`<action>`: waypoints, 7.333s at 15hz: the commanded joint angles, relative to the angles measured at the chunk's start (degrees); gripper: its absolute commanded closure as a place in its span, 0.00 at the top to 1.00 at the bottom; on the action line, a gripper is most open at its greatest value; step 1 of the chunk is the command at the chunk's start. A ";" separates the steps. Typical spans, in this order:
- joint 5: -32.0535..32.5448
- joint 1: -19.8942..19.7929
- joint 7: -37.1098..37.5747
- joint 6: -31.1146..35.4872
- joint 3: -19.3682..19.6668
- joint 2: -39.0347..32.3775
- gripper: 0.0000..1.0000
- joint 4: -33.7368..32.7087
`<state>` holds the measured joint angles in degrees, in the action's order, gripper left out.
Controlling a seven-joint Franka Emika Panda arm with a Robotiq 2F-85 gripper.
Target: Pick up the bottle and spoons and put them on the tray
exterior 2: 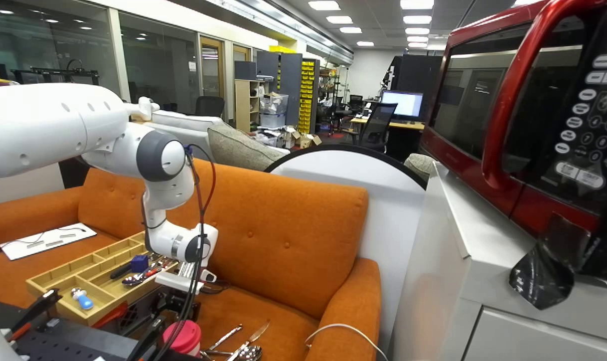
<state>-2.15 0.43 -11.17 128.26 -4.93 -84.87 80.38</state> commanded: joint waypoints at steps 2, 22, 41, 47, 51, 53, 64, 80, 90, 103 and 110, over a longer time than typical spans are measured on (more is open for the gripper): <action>-1.01 -0.98 -0.01 -0.84 -1.48 0.00 1.00 -0.11; 0.10 -0.21 -1.15 -1.91 -1.25 0.00 0.08 -0.65; -0.36 -5.37 -4.96 10.43 -0.31 24.31 0.08 18.14; -0.40 -7.79 -11.93 23.17 -7.58 37.27 0.08 32.02; 0.16 -7.13 -15.49 21.81 -11.20 37.78 0.08 32.63; 0.39 -7.19 -18.15 21.10 -12.98 36.01 0.08 32.32; 0.55 -5.75 -22.68 12.60 -15.25 25.01 0.08 26.64; 1.39 -2.98 -21.62 3.85 -12.96 21.50 1.00 16.53; 0.56 -3.40 -8.78 16.00 -5.44 27.68 1.00 22.57; -4.82 -7.91 5.69 21.98 -1.91 8.24 1.00 14.42; -3.94 -7.80 5.28 22.25 -1.66 6.17 1.00 13.01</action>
<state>-6.10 -7.40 -5.91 150.67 -6.62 -78.53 93.70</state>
